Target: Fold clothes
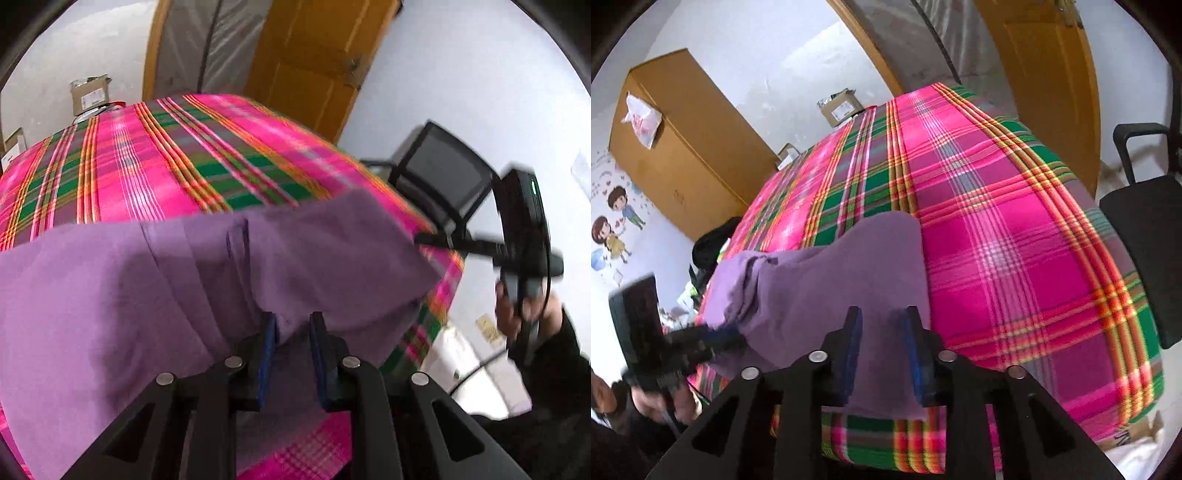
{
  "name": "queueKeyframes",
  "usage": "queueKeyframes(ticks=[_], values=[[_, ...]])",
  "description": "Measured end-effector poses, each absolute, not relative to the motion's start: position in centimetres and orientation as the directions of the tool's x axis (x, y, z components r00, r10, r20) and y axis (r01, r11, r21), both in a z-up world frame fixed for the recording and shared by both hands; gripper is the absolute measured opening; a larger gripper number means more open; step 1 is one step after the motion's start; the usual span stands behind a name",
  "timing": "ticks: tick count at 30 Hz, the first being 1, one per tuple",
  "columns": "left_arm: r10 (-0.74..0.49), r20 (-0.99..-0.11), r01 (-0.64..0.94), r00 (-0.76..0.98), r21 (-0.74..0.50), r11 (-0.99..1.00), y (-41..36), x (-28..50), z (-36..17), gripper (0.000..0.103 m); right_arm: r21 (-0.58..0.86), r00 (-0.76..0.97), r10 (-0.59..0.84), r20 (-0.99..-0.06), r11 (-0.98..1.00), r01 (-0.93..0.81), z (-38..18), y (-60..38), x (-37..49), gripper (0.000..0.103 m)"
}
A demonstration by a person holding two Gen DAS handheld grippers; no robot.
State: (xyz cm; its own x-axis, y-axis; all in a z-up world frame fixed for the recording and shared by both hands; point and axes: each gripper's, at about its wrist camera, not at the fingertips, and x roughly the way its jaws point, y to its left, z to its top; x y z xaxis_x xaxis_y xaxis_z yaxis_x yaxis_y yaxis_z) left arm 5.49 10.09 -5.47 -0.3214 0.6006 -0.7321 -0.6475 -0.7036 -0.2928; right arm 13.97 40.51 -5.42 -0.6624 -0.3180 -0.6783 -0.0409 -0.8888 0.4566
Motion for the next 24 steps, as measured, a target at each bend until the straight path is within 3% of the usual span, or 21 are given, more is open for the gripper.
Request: queueKeyframes(ticks=[6,11,13,15,20,24], values=[[0.570,-0.764,-0.572,-0.301,-0.334,-0.749,11.1,2.5,-6.5,0.021,0.390,-0.652,-0.286,-0.702,-0.921,-0.015,-5.1,40.7,17.5,0.037],[0.636,-0.684,-0.554,-0.358,-0.393,-0.734,9.4,2.8,-4.1,0.022,0.358,-0.659,-0.256,-0.707,-0.933,-0.022,-5.5,39.9,18.1,0.037],[0.650,-0.657,-0.558,-0.382,-0.396,-0.729,8.8,3.1,-3.3,0.028,0.362,-0.663,-0.259,-0.703,-0.932,-0.021,-5.5,39.9,17.8,0.037],[0.640,-0.666,-0.553,-0.383,-0.390,-0.736,8.9,2.5,-3.7,0.035,0.366,-0.664,-0.263,-0.700,-0.930,-0.018,-5.5,39.9,17.2,0.037],[0.569,-0.763,-0.508,-0.307,-0.375,-0.775,10.9,0.4,-7.6,0.035,0.374,-0.666,-0.280,-0.692,-0.927,0.001,-5.4,39.4,16.6,0.037],[0.545,-0.776,-0.524,-0.318,-0.336,-0.783,12.2,0.4,-8.1,0.035,0.383,-0.670,-0.278,-0.688,-0.924,-0.010,-5.5,39.6,16.8,0.038]])
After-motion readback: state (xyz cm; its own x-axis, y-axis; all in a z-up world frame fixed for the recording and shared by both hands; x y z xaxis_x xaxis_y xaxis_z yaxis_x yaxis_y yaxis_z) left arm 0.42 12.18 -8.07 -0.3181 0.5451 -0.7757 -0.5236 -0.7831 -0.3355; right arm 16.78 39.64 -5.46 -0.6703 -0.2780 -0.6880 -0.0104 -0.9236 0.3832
